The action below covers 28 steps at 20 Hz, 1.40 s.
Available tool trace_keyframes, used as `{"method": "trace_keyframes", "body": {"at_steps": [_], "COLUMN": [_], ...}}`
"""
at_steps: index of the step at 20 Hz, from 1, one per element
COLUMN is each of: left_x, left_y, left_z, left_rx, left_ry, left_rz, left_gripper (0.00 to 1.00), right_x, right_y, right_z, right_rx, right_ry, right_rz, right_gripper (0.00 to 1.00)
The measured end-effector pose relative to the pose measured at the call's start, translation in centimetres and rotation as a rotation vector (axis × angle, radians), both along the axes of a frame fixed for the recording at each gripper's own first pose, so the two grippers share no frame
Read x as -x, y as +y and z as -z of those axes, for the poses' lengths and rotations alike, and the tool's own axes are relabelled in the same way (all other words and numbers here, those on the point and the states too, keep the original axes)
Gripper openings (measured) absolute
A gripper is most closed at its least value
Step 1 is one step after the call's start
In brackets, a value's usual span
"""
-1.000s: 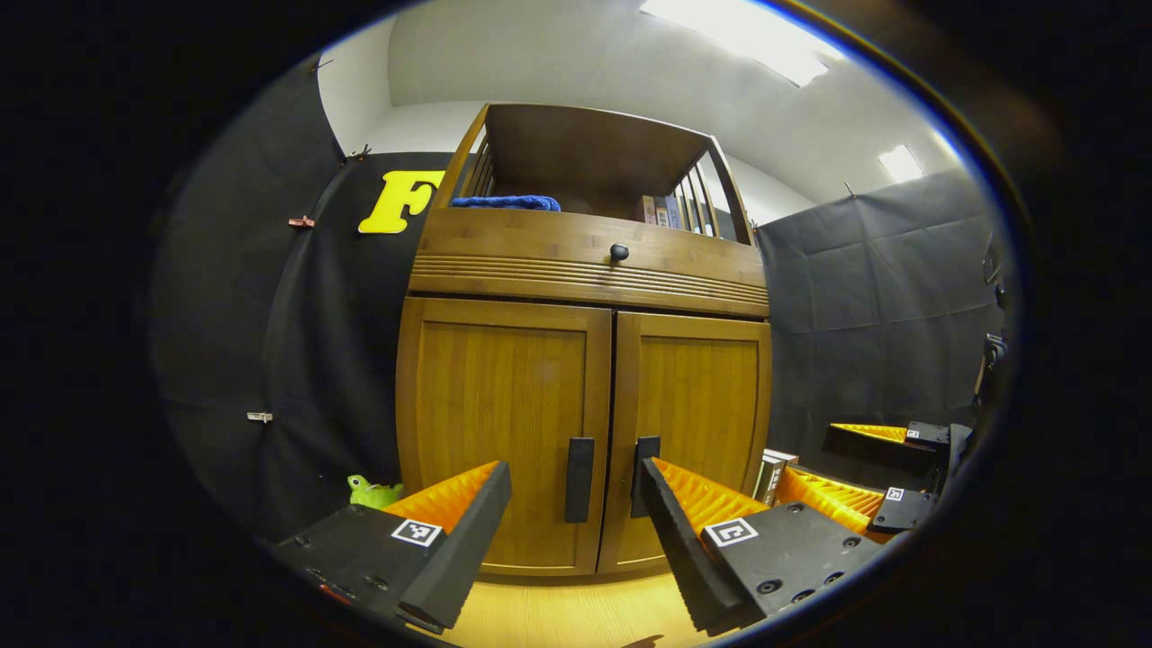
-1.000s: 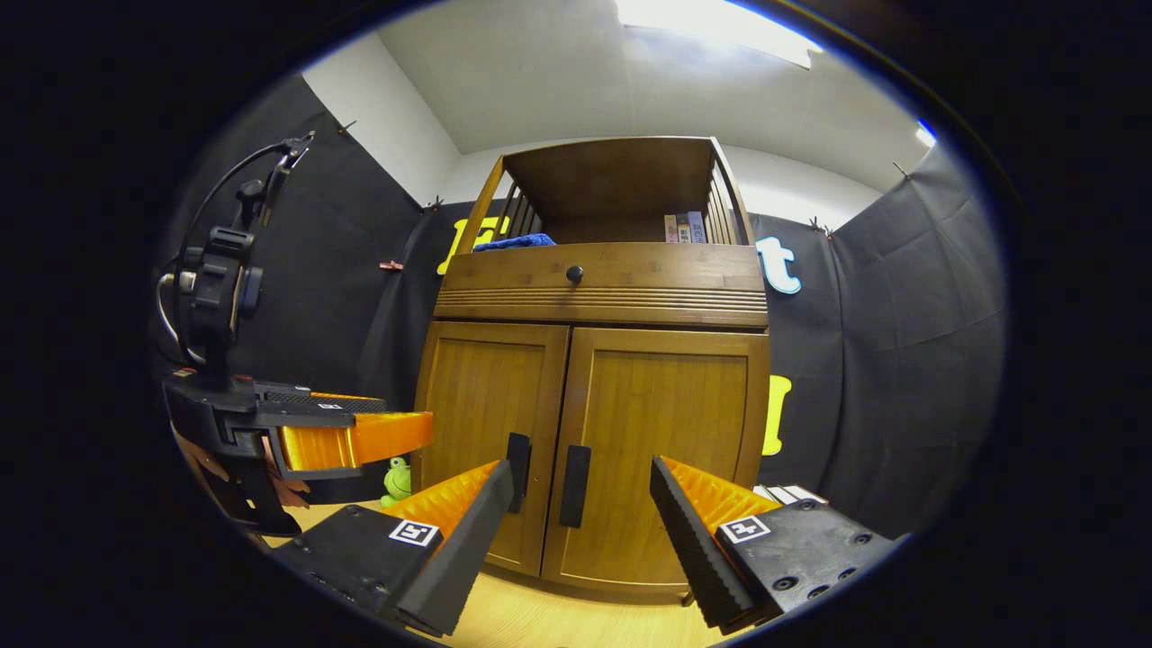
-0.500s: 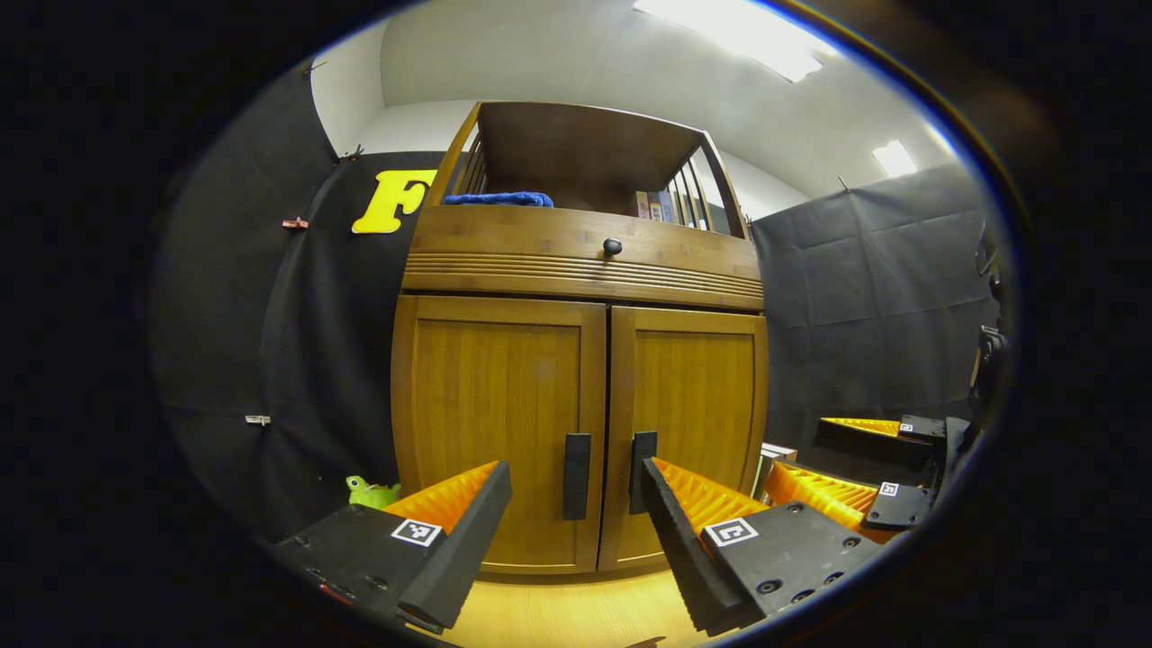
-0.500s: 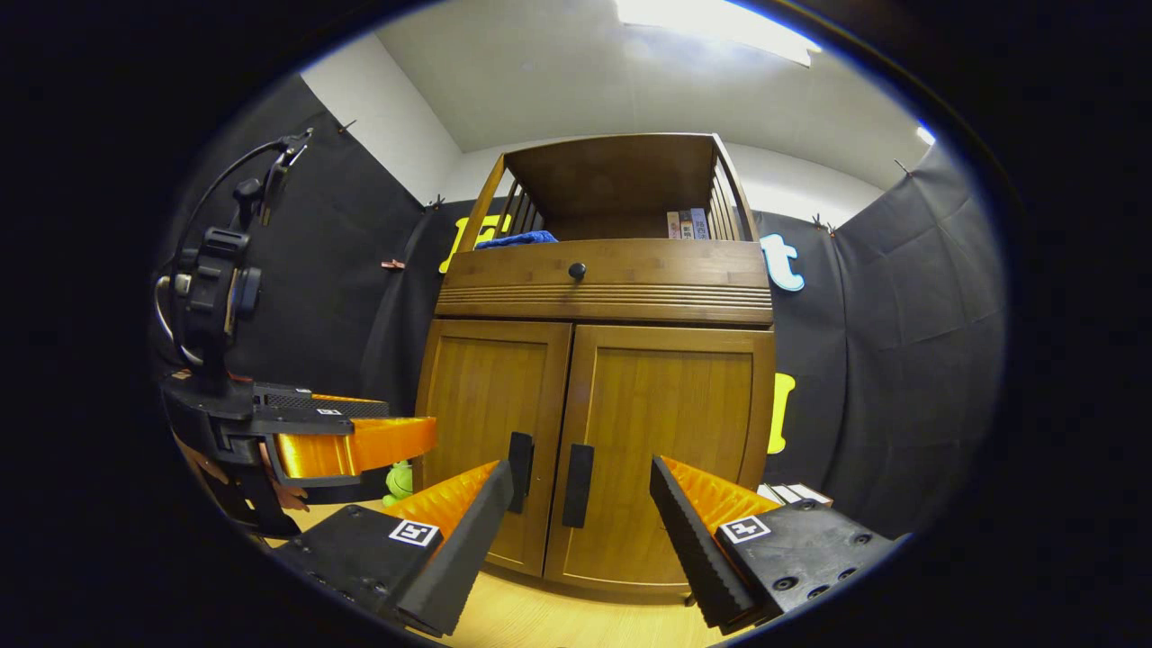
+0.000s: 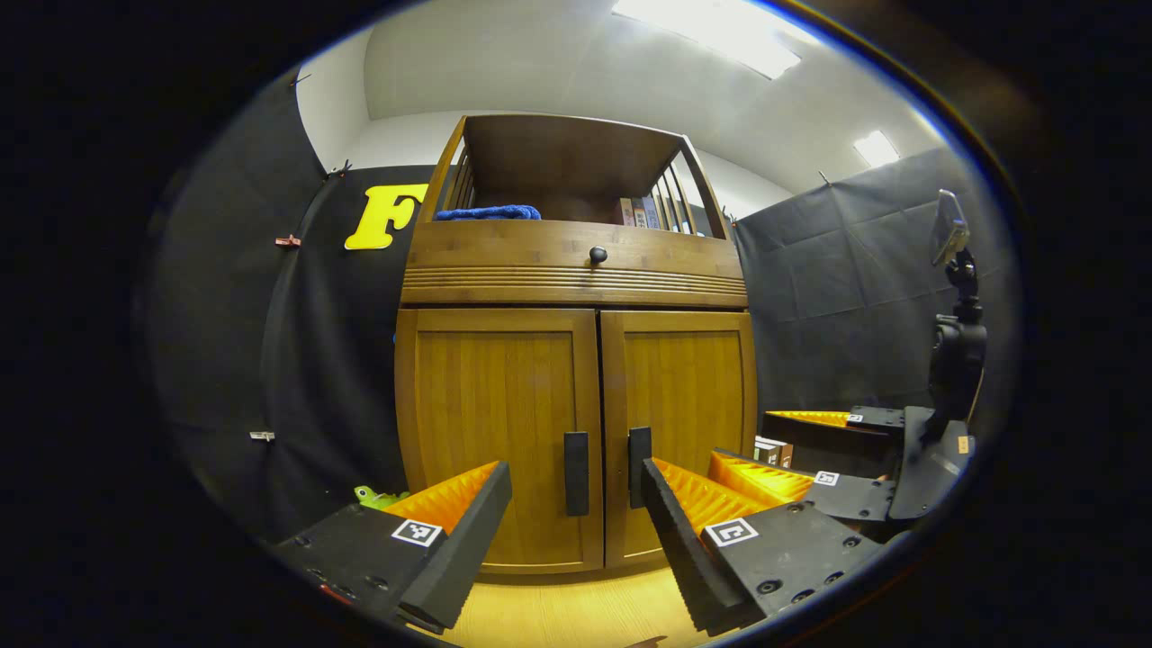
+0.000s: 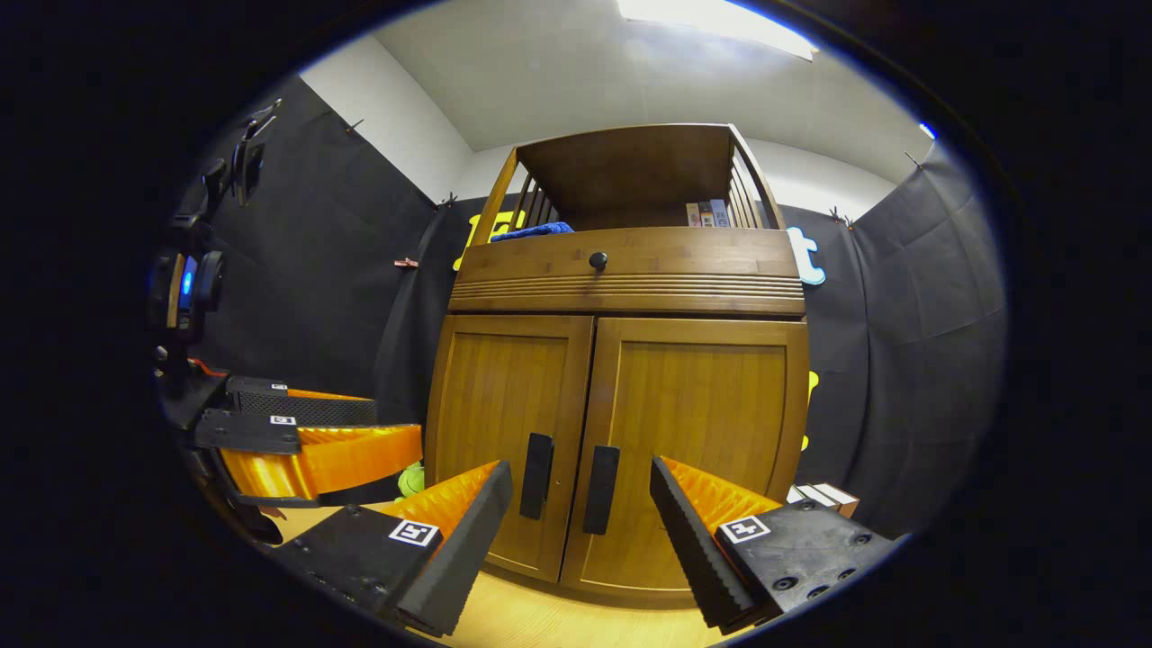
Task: Open the right door of the double-door shoe cabinet with the right hand, and open the left door with the left hand.
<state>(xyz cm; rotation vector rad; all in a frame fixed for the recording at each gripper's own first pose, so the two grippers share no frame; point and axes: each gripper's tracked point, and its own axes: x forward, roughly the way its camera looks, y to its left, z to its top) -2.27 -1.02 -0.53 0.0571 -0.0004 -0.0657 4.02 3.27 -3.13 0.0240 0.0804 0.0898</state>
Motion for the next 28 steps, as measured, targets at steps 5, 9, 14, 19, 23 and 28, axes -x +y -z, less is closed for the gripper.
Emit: {"method": "trace_keyframes", "body": {"at_steps": [5,9,14,19,23,28], "left_x": [1.1,1.8,2.2,2.3,2.4,2.1], "left_y": [0.9,1.5,1.4,0.7,0.5,0.9], "left_z": [-0.3,0.0,-0.1,-0.1,0.3,1.1], "left_rx": [-0.004,0.004,0.002,0.01,0.013,0.037], "left_ry": [-0.011,-0.01,-0.023,-0.023,-0.012,-0.007], "left_rz": [-0.01,-0.015,-0.011,0.023,0.027,0.019], "left_gripper": [0.9,0.88,0.9,0.9,0.9,0.88], "right_x": [-1.5,-2.9,-5.1,-7.0,-9.1,-11.2], "right_y": [0.3,0.3,-0.2,-0.2,-0.5,-1.4], "right_z": [1.0,2.5,3.7,6.2,8.8,11.8], "right_rx": [-0.007,-0.033,-0.066,-0.071,-0.058,-0.044], "right_ry": [0.008,0.034,0.04,0.063,0.075,0.098], "right_rz": [0.002,0.004,0.019,0.028,0.047,0.074], "right_gripper": [0.97,0.97,0.97,0.97,0.97,0.96]}}
